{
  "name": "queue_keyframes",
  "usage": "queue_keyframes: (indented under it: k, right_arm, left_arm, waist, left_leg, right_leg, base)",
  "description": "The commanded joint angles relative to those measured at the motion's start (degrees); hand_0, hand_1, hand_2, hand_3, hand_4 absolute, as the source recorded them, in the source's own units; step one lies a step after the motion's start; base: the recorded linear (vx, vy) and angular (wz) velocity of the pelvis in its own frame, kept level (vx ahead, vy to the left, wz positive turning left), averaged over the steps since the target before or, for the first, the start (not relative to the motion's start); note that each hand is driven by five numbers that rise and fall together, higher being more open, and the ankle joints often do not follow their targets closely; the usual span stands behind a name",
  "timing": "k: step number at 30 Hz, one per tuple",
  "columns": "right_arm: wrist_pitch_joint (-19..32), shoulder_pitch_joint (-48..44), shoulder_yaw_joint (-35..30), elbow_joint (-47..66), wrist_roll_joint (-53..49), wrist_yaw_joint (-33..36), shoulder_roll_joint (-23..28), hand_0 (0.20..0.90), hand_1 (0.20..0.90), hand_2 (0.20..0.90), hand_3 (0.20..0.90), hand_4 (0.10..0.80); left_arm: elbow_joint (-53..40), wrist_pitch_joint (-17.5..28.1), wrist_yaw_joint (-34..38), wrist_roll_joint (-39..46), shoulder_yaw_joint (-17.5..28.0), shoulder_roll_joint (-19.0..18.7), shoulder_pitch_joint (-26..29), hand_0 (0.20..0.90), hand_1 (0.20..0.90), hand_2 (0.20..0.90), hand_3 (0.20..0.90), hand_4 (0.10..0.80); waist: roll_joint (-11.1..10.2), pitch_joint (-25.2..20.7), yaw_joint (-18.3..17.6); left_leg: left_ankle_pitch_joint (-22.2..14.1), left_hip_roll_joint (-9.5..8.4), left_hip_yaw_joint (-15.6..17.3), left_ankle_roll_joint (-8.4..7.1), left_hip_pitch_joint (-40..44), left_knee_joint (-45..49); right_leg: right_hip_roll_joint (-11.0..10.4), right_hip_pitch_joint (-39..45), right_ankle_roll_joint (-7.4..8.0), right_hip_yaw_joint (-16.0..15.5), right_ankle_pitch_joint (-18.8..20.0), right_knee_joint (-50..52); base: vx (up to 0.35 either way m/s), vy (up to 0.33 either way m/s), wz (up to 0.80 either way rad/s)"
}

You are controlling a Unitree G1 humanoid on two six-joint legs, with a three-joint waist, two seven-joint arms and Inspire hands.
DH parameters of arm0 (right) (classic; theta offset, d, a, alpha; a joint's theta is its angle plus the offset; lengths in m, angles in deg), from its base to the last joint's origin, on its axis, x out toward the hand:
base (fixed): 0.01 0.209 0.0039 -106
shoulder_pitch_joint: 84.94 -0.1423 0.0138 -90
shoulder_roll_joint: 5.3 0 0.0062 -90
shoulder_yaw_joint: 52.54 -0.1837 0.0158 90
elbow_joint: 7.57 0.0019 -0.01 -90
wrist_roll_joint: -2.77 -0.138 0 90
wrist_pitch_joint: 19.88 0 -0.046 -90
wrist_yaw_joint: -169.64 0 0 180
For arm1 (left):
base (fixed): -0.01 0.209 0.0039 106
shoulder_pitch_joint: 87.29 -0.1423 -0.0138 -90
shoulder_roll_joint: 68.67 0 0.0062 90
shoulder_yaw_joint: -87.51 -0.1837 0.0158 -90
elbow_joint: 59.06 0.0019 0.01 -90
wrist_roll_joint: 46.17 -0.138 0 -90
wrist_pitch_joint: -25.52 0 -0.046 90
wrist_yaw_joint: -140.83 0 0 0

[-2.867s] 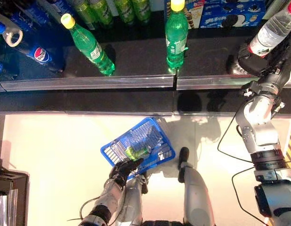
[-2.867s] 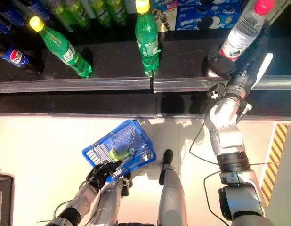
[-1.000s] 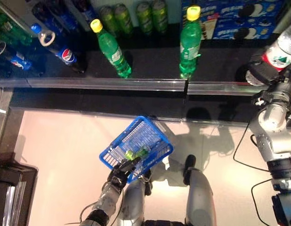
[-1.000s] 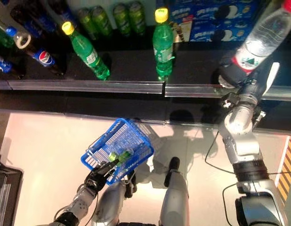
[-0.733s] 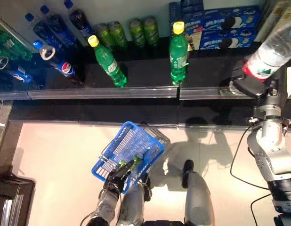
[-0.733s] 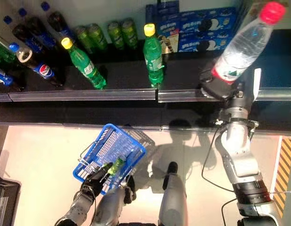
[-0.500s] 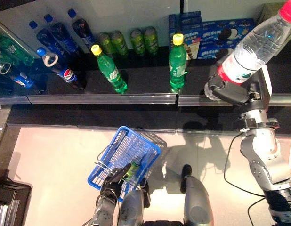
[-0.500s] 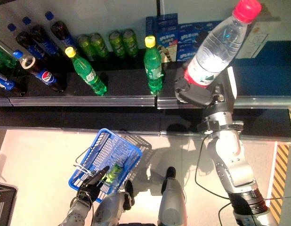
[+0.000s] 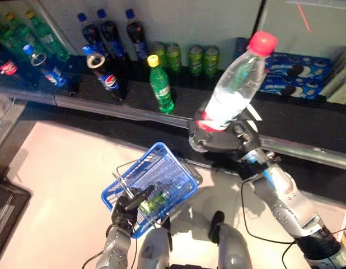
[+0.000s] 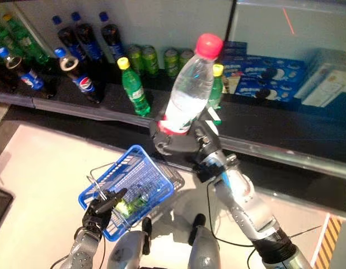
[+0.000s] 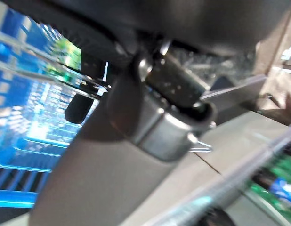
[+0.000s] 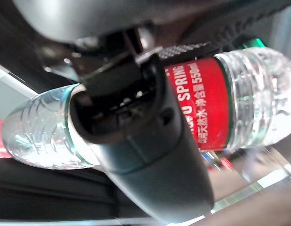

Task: Pick up the drink and place into the basket.

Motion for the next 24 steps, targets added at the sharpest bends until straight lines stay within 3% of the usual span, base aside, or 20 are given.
queue_keyframes:
  k: [1, 5, 12, 24]
  right_arm:
    - [6.5, -6.6, 0.6, 9.8, 1.0, 1.7, -5.1, 0.3, 0.3, 0.3, 0.2, 0.1]
    - [5.4, -7.8, 4.0, 8.8, 1.7, 3.5, -6.3, 0.3, 0.3, 0.3, 0.2, 0.1]
    - [4.3, -14.7, 11.0, 3.7, 5.9, 13.3, -9.9, 0.3, 0.3, 0.3, 0.2, 0.1]
    - [3.3, -18.6, 17.0, -7.7, 6.1, 21.5, -15.4, 0.3, 0.3, 0.3, 0.2, 0.1]
  left_arm:
    - [-18.0, 8.6, -4.5, -2.4, 1.5, -10.2, -2.1, 0.3, 0.3, 0.3, 0.2, 0.1]
    - [-23.6, 6.9, -5.4, -2.3, 1.5, -11.4, -2.4, 0.3, 0.3, 0.3, 0.2, 0.1]
    - [-35.7, 1.5, -9.2, -1.2, 0.6, -14.8, -1.5, 0.3, 0.3, 0.3, 0.2, 0.1]
    - [-44.4, -4.2, -19.2, 4.2, 0.1, -19.8, 0.6, 0.3, 0.3, 0.3, 0.2, 0.1]
  waist:
    - [-2.0, -10.2, 2.1]
    - [-1.9, -9.3, 4.1]
    - [-2.1, -8.0, 9.3]
    - [-2.4, -8.8, 15.3]
  left_leg:
    - [3.2, -3.03, -0.6, 1.7, -4.3, 4.3]
    - [3.2, -3.77, -2.3, 1.89, -5.2, 4.7]
    - [3.9, -5.47, -6.7, 1.97, -6.5, 5.0]
    - [4.2, -7.52, -12.5, 1.9, -7.5, 5.5]
  right_leg:
    - [0.3, 11.7, 1.06, -1.9, -0.6, -10.1]
    - [0.1, 12.0, 1.2, -3.2, -0.5, -10.2]
    - [0.0, 14.0, 1.68, -6.6, 0.1, -11.2]
    - [0.0, 17.0, 2.38, -11.2, 0.6, -12.5]
  base:
    - [-0.03, 0.004, 0.23]
    - [-0.031, -0.032, 0.39]
    - [0.002, -0.051, 0.28]
    - [0.041, -0.044, 0.3]
